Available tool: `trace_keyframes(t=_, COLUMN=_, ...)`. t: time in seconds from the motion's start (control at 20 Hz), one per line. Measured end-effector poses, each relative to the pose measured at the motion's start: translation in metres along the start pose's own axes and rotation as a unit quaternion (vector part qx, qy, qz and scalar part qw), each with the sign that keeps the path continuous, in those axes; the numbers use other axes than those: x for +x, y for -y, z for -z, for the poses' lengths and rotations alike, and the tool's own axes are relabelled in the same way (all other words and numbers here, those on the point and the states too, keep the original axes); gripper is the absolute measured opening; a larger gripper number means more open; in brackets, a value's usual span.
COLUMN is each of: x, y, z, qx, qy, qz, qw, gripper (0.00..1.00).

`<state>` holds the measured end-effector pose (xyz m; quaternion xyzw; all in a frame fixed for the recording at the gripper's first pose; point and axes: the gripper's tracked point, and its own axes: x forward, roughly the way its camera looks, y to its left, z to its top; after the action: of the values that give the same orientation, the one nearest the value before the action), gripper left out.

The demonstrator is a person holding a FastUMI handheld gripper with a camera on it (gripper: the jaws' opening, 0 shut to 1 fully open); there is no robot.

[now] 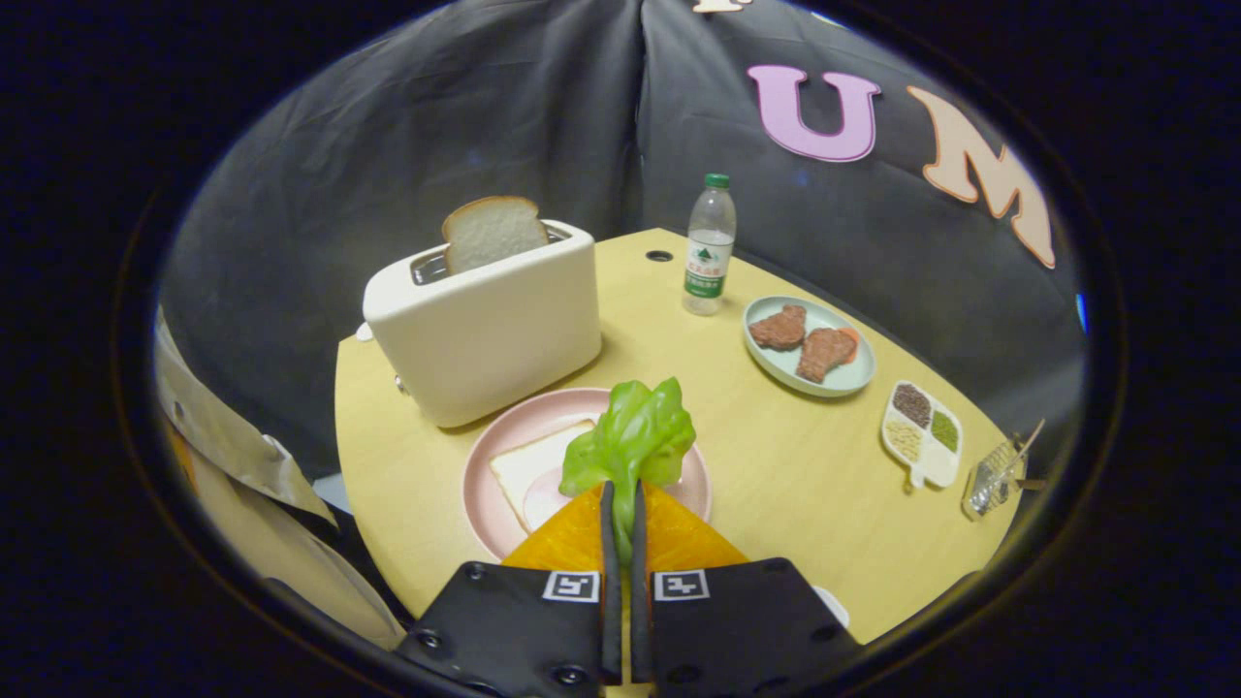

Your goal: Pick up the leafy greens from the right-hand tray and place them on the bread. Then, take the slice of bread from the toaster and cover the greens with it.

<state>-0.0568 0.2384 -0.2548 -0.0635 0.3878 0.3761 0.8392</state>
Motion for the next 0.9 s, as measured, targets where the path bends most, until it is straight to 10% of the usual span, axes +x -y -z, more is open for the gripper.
trace_keyframes(t=0.35, x=0.039, y=-0.038, z=-0.001, qx=0.024, qy=-0.020, qz=-0.043, qw=0.999, gripper=0.07)
trace_keyframes(t=0.9, x=0.061, y=-0.036, z=0.030, qx=0.000, qy=-0.074, qz=-0.026, qw=0.997, gripper=0.33)
